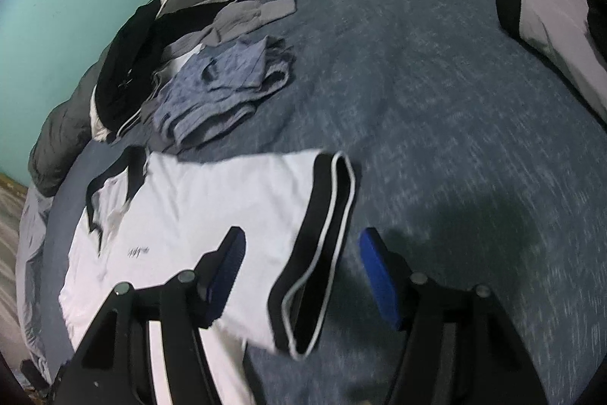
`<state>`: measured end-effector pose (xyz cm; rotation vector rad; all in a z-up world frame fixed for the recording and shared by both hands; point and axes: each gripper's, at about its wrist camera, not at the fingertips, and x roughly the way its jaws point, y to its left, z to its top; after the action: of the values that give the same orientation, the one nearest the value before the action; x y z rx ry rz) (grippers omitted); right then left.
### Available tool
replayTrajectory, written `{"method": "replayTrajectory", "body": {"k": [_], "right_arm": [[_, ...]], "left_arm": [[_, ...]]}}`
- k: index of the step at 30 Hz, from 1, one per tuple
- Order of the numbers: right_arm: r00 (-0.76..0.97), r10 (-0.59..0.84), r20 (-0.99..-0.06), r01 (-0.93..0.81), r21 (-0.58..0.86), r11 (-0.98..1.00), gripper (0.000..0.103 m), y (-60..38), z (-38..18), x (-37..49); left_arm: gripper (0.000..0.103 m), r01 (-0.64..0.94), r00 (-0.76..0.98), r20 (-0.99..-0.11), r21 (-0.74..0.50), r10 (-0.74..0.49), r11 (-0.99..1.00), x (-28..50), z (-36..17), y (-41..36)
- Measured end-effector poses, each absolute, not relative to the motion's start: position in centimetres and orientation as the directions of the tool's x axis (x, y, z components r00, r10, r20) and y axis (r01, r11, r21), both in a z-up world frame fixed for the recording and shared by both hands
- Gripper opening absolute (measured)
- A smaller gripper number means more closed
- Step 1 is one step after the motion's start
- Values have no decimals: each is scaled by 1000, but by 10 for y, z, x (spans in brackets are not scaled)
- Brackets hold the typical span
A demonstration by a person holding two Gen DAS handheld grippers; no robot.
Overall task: Fold clothes
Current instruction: 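Grasp the black-trimmed sleeve cuff with the right gripper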
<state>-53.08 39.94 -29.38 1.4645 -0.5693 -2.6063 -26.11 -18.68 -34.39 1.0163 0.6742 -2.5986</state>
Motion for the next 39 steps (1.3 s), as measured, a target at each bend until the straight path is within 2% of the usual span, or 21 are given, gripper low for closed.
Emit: {"method": "replayTrajectory", "body": {"k": [10,13,15,17,19,20,23,26,32,35,36,37,38,39], "right_arm": [[-561,-187,-806,-69,271,-960,63,394,-307,-560],[-559,-184,-808,-45,252,-967,42,392,-311,-562],[-562,-191,-804,-31,252,-967,39,392,-312,-563],[-576,-205,-791,-20,264,-964,26,392,-312,-562],[-586,-201,-785,-14,258,-966,19,391,-311,-561],[-590,-197,-783,-12,253,-967,10,391,-310,-560],[-611,-192,-768,-5,246,-969,3,393,-306,-557],[-622,-195,-759,2,247,-969,1,396,-302,-556],[-614,-194,-765,-14,256,-967,1,400,-302,-556],[-616,-181,-767,-74,285,-956,3,408,-305,-557],[-621,-183,-762,-97,306,-947,8,412,-306,-557],[-624,-191,-757,-122,336,-934,26,417,-308,-557],[-630,-205,-749,-141,369,-919,50,421,-310,-557],[-636,-214,-741,-146,388,-910,54,423,-310,-557]], "left_arm": [[103,406,-726,-682,-323,-87,-855,-261,-346,-189],[103,403,-728,-681,-325,-84,-856,-261,-347,-189],[103,399,-729,-681,-331,-76,-855,-261,-348,-189],[103,398,-729,-680,-330,-77,-856,-261,-348,-188],[103,398,-731,-678,-325,-82,-858,-261,-347,-187],[103,397,-733,-676,-327,-81,-858,-261,-346,-187],[103,394,-735,-673,-328,-80,-858,-261,-346,-186],[103,391,-737,-671,-329,-79,-860,-261,-345,-185],[103,389,-740,-668,-332,-77,-860,-260,-345,-185],[103,391,-743,-665,-336,-78,-857,-259,-344,-186],[103,391,-744,-664,-338,-78,-856,-259,-343,-186],[103,389,-744,-664,-338,-76,-857,-259,-343,-186],[103,388,-744,-664,-338,-74,-858,-260,-343,-186],[103,386,-743,-666,-336,-73,-859,-260,-343,-185]]}}
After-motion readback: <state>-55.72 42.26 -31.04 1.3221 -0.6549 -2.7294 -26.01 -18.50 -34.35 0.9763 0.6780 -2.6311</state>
